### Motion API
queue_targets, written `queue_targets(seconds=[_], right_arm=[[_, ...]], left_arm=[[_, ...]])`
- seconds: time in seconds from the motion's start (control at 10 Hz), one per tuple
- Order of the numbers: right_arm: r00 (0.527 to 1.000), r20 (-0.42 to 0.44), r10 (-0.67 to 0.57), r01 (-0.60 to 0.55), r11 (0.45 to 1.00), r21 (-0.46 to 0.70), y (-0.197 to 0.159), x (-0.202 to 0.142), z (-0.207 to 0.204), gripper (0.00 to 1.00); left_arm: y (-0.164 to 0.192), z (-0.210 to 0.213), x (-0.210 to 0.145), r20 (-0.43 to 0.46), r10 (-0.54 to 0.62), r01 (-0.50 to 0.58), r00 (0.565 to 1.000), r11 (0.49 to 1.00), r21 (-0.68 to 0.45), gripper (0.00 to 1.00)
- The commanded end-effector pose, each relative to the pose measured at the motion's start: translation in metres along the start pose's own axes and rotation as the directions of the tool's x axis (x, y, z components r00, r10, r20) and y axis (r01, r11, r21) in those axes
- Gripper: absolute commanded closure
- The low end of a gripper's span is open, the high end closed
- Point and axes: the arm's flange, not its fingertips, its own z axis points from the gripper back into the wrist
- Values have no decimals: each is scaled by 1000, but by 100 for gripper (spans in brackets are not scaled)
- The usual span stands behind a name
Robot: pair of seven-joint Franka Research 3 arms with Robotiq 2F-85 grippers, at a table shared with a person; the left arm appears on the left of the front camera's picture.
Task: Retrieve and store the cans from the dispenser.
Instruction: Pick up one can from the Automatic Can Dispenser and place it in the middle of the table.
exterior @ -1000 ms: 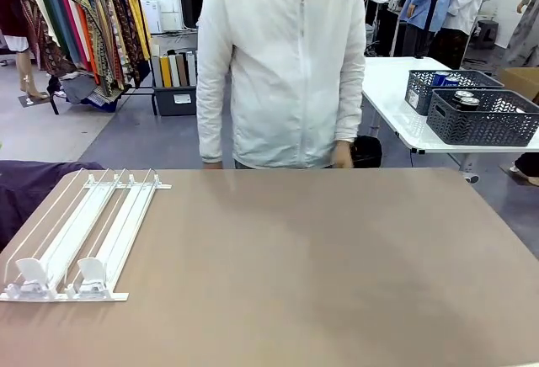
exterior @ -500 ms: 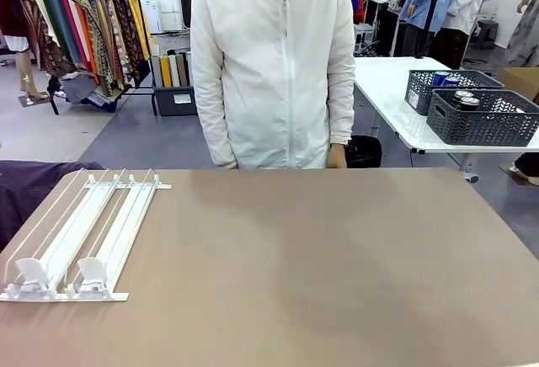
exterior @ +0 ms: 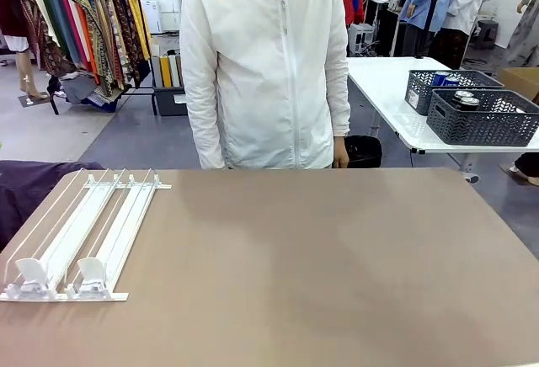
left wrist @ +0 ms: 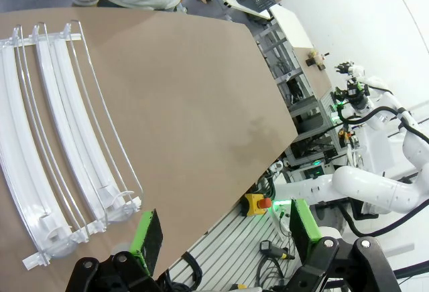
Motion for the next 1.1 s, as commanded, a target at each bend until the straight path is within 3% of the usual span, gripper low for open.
queue_targets(seconds=[0.0, 1.0], right_arm=[[1000, -7, 4, -4, 1000, 3, 2, -2, 1, 0], [1000, -7, 4, -4, 1000, 3, 2, -2, 1, 0]], left_arm=[[-1, -1, 2, 11, -18, 18, 1000, 1000, -13, 0], [-1, -1, 2, 11, -18, 18, 1000, 1000, -13, 0]])
